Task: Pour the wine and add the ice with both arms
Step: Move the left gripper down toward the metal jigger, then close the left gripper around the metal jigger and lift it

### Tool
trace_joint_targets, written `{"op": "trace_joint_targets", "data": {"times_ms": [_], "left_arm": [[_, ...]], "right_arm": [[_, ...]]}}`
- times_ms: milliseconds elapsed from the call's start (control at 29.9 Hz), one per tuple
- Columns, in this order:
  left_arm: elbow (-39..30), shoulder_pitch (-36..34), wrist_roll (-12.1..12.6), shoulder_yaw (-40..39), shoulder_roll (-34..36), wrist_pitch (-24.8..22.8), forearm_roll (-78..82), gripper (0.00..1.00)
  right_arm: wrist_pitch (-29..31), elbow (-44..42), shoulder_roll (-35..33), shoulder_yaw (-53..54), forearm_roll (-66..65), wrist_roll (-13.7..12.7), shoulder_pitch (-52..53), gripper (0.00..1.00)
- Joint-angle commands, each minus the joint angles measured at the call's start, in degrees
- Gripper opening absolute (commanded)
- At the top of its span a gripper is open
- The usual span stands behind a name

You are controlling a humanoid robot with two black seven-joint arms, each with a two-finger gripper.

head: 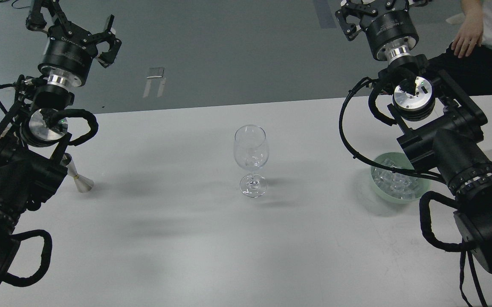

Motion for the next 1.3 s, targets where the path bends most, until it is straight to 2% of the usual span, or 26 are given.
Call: {"op": "trace_joint_targets", "data": {"times_ms": [0,234,368,602,668,769,902,1069,1103,1270], "left_arm": [[-0.94,0.6,1.86,0.14,0.44,-0.49,0.07,0.98],[-18.32,9.29,1.69,0.15,9.04,3.55,-0.89,0.98],[-22.48,13.78,1.51,-1.79,11.69,5.05,-1.51,0.98],[-32.4,27.57,2.21,-9.17,17.04,4.52,-3.17,0.99],[-35.39,32.93,3.35,-10.93,18.45,4.52,-6.6,0.99],[-38.12,40.39,7.73,-13.99,19.33,4.52,-12.65,0.99],[-38.83,47.69,10.9,-19.79,18.9,4.43,-14.87,0.99],[-38.83,53.23,15.3,-22.01,17.23,4.78,-20.82,0.98],[-38.83,54.47,15.92,-22.09,16.53,4.96,-23.11,0.98],[-39.0,57.98,16.01,-23.67,13.02,4.35,-26.12,0.97]], "right_arm": [[-0.07,0.26,0.0,-0.03,-0.23,0.09,-0.72,1.0],[-0.07,0.7,-0.26,0.14,-0.23,0.18,-2.21,1.0],[-0.07,0.88,-1.06,0.14,-0.23,0.18,-3.09,1.0],[-0.24,3.77,-1.14,0.05,-0.49,0.44,-4.94,1.0],[-0.25,3.95,-1.32,-0.03,-0.49,0.44,-5.11,1.0],[-0.25,4.04,-1.67,0.05,-0.49,0.44,-5.73,1.0],[-0.33,4.56,-1.67,0.05,-0.49,0.44,-7.04,1.0],[-0.51,5.36,-1.67,0.05,-0.49,0.36,-8.37,1.0],[-0.51,5.36,-1.76,0.05,-0.49,0.44,-8.45,1.0],[-0.6,5.36,-1.67,0.05,-0.49,0.44,-9.33,1.0]]}}
